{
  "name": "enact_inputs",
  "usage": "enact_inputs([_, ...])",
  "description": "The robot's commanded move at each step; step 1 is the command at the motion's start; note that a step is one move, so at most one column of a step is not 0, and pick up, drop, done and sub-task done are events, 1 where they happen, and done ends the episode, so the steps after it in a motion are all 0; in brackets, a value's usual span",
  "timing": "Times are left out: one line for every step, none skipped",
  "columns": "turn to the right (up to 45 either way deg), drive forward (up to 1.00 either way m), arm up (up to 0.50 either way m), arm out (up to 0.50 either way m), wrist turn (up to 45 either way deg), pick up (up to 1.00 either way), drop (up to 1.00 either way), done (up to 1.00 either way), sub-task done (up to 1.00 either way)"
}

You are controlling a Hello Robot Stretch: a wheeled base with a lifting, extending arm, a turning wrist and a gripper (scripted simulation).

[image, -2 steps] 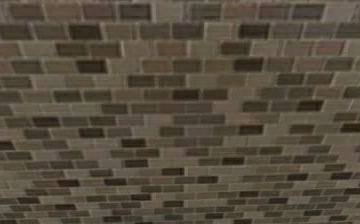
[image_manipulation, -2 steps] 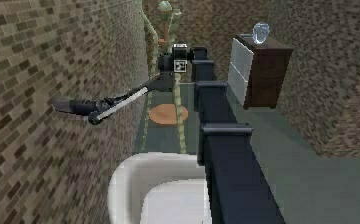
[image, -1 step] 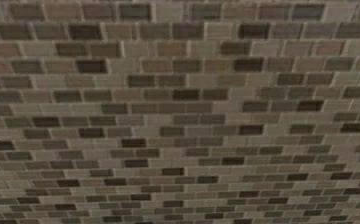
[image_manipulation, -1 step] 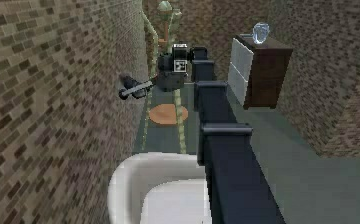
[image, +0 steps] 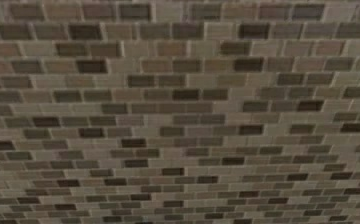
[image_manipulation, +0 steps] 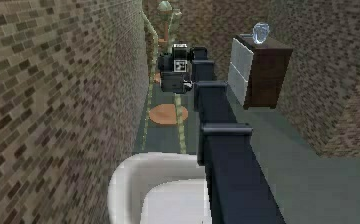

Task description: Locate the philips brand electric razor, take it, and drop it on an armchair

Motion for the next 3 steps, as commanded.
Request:
enact_inputs([0.0,0.0,0.0,0.0,3.0,0.0,0.0,0.0,0.0])
enact_inputs([0.0,0.0,-0.46,0.0,0.0,0.0,0.0,0.0,0.0])
enact_inputs([0.0,0.0,-0.32,0.0,0.0,0.0,0.0,0.0,0.0])
